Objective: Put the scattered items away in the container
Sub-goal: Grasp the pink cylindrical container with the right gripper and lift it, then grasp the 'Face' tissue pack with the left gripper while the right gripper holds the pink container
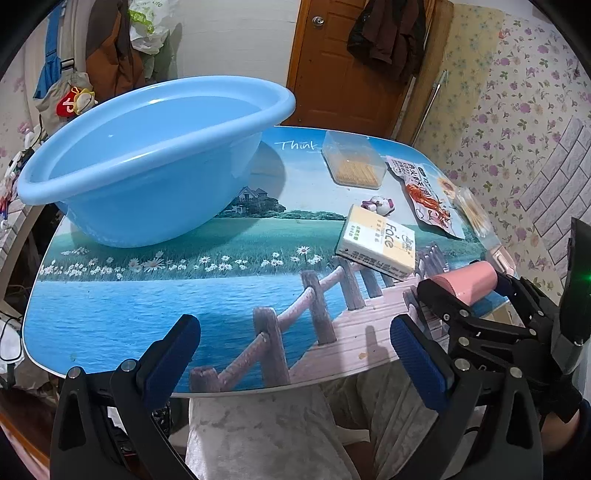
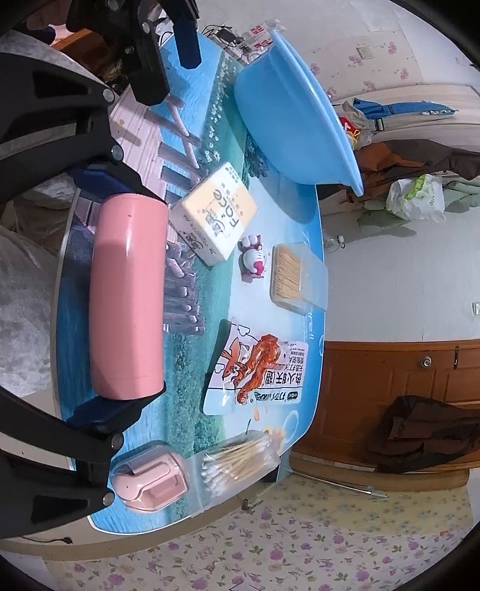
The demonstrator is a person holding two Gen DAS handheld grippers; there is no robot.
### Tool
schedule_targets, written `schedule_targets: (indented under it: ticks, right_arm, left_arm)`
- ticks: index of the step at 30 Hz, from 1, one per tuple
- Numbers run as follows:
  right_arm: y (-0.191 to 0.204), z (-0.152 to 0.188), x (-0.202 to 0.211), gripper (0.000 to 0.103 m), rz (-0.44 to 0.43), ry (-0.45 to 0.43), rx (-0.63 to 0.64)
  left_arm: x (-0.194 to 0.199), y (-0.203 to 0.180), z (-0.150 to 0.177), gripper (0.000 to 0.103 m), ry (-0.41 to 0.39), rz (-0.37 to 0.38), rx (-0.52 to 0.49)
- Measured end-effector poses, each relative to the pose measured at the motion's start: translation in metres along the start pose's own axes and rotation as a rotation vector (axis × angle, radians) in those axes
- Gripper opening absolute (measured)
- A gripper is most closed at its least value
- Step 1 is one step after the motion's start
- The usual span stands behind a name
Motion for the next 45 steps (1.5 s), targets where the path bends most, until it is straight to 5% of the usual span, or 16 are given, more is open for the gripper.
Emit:
schedule_targets:
  ticks: [21, 41, 45]
  right_arm:
    - [-0.035, -0.004, 0.055, 0.088, 0.055, -0.076, -0.051]
    - [-0.061, -0.009, 0.066, 0.088, 0.08, -0.111, -0.091]
    - [-0.06, -0.009, 0.065, 0.088, 0.08, -0.11, -0.093]
  left_arm:
    - [-0.03, -0.062, -0.035, 0.103, -0.005, 0.086, -0.115]
    - [-0.07, -0.077, -0.049, 0.103, 0.002, 0.075, -0.192]
    - [-0.07, -0.075, -0.049, 0.089, -0.026, 0.038, -0.222]
Point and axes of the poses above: each gripper's, at about its wrist camera, not at the fingertips, and x roughly against the way its jaws point, y to its left, z to its underside, the point moved 9 cm from there along -x, roughly the way its jaws point, and after that the axes turned 4 degrees about -z, right-handed, at the moved point
